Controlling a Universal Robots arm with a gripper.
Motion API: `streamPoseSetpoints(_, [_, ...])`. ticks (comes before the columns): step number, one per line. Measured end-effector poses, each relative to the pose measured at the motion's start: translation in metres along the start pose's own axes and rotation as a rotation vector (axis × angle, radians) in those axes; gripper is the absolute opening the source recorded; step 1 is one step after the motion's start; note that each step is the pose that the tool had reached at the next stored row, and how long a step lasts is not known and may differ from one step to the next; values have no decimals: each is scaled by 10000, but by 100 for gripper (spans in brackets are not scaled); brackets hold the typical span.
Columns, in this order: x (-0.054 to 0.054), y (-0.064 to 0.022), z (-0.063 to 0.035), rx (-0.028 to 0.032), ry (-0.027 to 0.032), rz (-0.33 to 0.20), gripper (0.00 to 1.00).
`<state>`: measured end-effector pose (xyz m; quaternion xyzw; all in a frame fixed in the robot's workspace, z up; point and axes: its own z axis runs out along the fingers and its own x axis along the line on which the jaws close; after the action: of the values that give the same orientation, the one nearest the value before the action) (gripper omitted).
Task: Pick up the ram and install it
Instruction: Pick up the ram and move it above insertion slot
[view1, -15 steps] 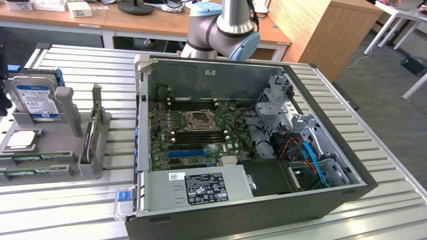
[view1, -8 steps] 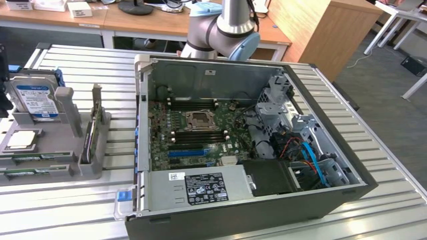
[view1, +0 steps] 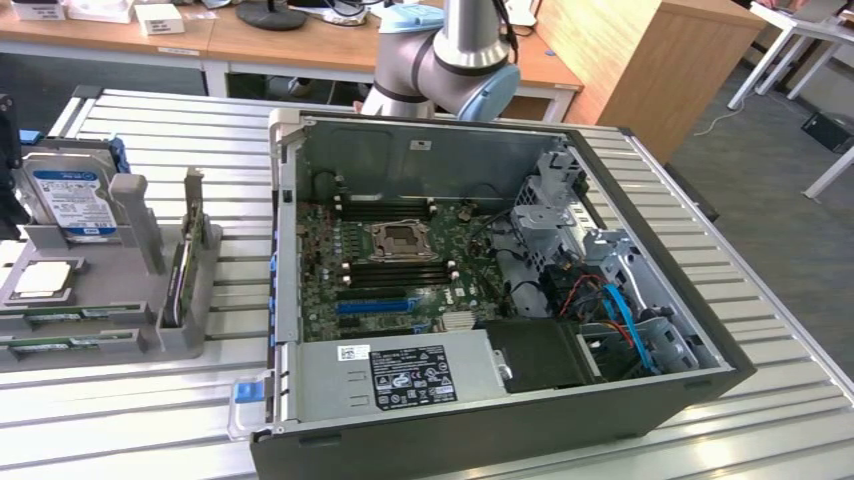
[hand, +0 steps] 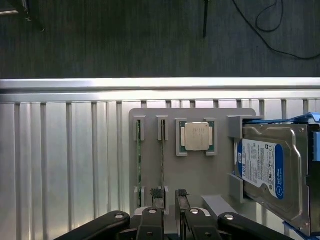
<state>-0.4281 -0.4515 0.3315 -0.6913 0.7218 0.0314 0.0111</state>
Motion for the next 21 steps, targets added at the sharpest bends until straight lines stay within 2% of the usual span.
streamPoseSetpoints(5, [3,-2,59,0,0,1,24])
streamPoseSetpoints(10, [6,-1,61,0,1,2,24])
streamPoseSetpoints(16, [101,-6,56,1,0,1,24])
streamPoseSetpoints(21, [102,-6,56,0,1,1,24])
